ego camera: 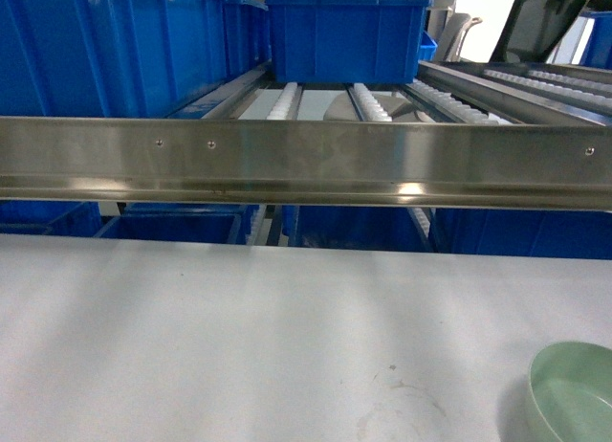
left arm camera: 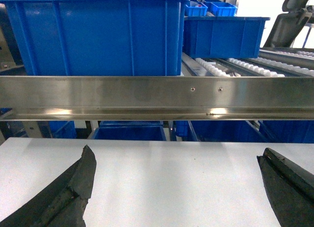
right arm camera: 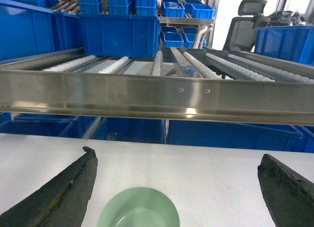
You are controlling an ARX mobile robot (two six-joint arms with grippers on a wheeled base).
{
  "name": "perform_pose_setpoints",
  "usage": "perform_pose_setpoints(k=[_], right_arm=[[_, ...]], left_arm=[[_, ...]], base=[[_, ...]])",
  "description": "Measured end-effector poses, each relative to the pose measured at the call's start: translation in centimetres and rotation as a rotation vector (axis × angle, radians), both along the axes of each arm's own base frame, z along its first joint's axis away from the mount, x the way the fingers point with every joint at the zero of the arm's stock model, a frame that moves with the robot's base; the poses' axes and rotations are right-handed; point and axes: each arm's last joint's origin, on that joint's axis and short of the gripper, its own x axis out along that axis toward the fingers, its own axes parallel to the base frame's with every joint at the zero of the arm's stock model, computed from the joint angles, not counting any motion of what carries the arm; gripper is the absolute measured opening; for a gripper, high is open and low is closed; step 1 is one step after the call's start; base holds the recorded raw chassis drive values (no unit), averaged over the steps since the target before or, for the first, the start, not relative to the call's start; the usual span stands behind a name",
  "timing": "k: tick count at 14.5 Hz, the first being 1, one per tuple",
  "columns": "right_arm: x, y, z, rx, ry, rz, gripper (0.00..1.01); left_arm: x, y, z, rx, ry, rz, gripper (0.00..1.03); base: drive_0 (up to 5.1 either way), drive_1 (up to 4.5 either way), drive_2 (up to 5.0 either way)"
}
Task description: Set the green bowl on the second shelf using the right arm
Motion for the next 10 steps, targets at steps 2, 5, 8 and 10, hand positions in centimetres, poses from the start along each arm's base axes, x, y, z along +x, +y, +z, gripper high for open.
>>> perform_pose_setpoints(k=[2,5,8,10], right_arm=[[0.0,0.0,0.0,0.000,0.000,0.000,0.98],[0.0,0.0,0.0,0.000,0.000,0.000,0.98],[0.0,0.3,0.1,0.001,-0.005,-0.011,0.98],[0.6,1.4,0.3,-0.006,-0.015,0.018,0.98]], left_arm=[[0.0,0.0,0.0,0.000,0.000,0.000,0.98],[0.0,0.0,0.0,0.000,0.000,0.000,0.98],[0.0,0.0,0.0,0.000,0.000,0.000,0.98],[0.0,0.0,0.0,0.000,0.000,0.000,0.98]], base=[[0.0,0.00,0.0],[0.0,0.00,0.0],[0.0,0.00,0.0],[0.0,0.00,0.0]])
